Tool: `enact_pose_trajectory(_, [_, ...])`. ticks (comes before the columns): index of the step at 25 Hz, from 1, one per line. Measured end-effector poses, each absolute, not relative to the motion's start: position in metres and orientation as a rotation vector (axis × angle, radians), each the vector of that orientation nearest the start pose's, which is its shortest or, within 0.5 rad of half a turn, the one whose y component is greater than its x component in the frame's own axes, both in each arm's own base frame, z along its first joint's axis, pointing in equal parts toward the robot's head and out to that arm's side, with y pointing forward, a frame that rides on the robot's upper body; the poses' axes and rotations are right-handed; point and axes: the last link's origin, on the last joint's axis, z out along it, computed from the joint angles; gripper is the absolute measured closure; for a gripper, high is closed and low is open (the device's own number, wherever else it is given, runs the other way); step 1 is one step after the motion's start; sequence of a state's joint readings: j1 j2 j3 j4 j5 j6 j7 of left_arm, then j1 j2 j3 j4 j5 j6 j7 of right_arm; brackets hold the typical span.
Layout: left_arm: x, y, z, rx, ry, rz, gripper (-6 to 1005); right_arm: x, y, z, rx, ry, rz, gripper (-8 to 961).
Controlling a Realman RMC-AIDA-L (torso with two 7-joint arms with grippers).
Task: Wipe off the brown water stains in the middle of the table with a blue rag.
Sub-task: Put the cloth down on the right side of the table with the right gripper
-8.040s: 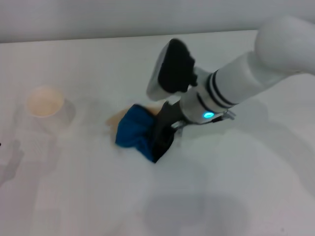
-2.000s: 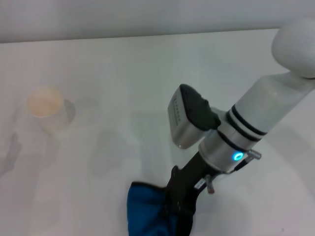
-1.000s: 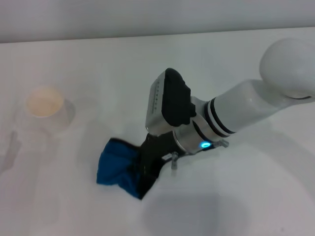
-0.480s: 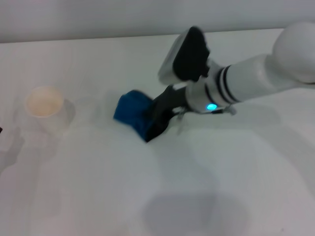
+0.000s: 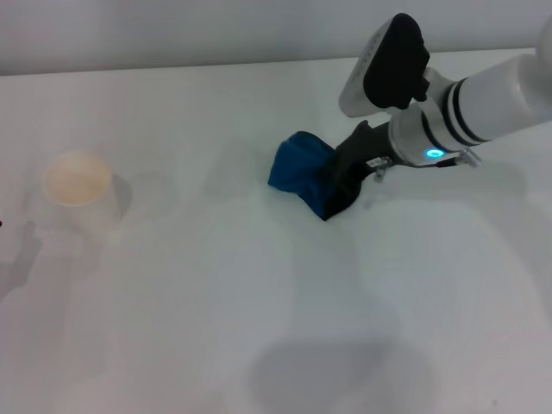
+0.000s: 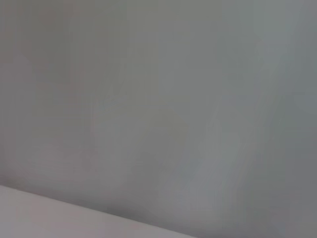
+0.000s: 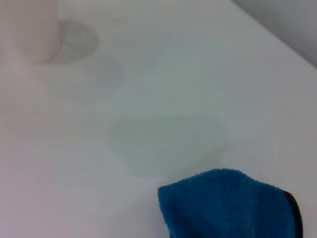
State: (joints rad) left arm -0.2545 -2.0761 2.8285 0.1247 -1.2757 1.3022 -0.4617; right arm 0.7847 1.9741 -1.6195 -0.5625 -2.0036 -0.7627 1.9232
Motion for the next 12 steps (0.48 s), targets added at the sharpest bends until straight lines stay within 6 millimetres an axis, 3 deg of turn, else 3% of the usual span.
enact_pose_trajectory(12, [-0.371,0.250,-0.024,-1.553,-0.859,-0.840,107,0.233,0.408,-0.043,-2.793,0.357,-0.367,890])
